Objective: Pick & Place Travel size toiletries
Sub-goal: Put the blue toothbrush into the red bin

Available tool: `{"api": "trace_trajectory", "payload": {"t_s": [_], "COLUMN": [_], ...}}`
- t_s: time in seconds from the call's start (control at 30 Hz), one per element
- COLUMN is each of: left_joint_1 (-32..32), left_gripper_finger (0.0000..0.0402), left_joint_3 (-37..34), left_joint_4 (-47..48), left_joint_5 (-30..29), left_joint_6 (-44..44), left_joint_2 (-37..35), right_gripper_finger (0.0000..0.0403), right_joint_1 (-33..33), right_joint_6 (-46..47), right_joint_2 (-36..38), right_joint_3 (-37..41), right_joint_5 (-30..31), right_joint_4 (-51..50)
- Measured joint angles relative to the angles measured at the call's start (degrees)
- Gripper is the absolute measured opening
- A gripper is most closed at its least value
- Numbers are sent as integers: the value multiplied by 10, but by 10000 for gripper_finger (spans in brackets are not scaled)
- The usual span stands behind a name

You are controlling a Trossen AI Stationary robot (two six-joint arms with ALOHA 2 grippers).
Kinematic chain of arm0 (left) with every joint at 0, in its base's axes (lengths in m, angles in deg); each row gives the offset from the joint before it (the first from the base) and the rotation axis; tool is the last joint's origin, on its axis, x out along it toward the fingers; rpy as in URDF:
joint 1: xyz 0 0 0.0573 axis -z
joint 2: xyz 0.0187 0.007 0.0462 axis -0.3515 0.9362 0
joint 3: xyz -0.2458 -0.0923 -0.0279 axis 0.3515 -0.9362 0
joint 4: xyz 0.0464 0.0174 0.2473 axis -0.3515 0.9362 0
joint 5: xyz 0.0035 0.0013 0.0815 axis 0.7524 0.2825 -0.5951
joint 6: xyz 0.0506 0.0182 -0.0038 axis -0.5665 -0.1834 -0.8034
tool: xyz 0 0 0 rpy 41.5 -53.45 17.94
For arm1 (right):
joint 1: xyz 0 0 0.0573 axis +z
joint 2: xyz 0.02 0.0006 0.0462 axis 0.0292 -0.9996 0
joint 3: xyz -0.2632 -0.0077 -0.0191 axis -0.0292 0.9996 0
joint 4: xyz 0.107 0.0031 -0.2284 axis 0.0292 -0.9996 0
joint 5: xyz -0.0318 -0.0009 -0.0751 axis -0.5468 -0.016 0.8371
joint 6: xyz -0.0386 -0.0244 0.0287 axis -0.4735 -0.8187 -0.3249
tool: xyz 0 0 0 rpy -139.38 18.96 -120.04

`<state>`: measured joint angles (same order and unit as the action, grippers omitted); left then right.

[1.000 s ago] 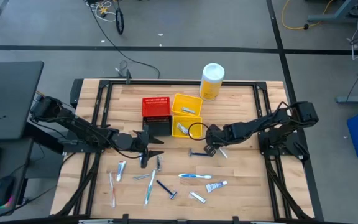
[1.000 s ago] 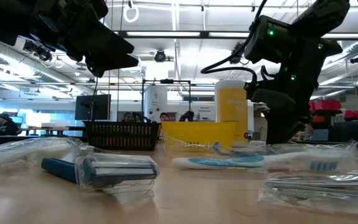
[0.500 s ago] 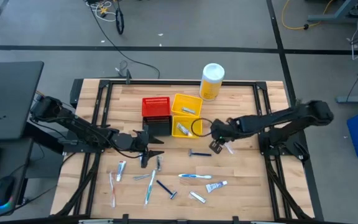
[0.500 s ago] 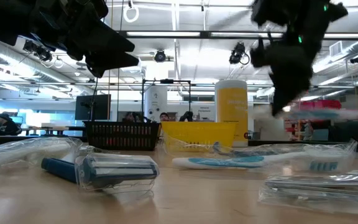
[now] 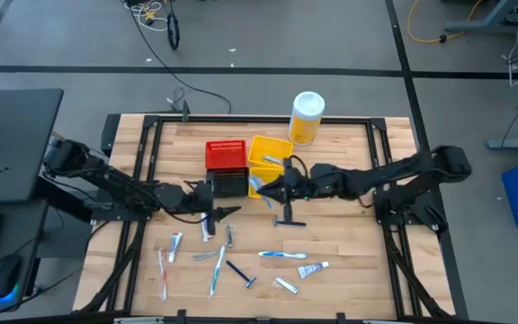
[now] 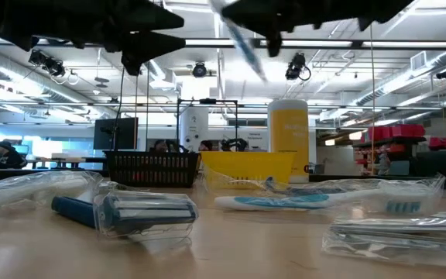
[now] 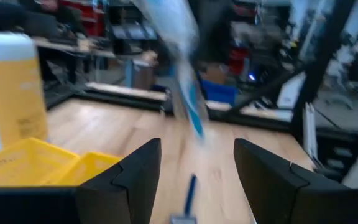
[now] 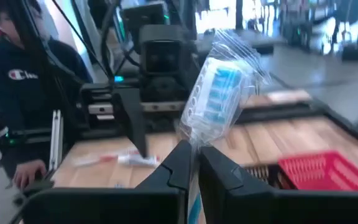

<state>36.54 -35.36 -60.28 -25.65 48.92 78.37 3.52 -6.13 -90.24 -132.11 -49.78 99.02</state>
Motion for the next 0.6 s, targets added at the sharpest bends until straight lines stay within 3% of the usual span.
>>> {"api": "trace_trajectory", "payload": {"t_s": [0.13, 0.33, 0.6], "left_joint_1": [-20, -31, -32], "left_gripper_finger": [212, 212, 210], "left_joint_3": [9, 12, 12], "left_joint_4": [4, 7, 19], "left_joint_5": [0, 10, -23], "left_joint_6": [7, 6, 0], "left_joint_2": [0, 0, 0], "right_gripper_finger": [23, 23, 23], "right_joint_1": [-4, -19, -39], "right_joint_6": [-16, -17, -25], "right_joint_2": [-58, -116, -128], "right_joint_3": [-25, -79, -100], "right_joint_5": [-19, -44, -54], "right_joint_4": [58, 62, 61]}}
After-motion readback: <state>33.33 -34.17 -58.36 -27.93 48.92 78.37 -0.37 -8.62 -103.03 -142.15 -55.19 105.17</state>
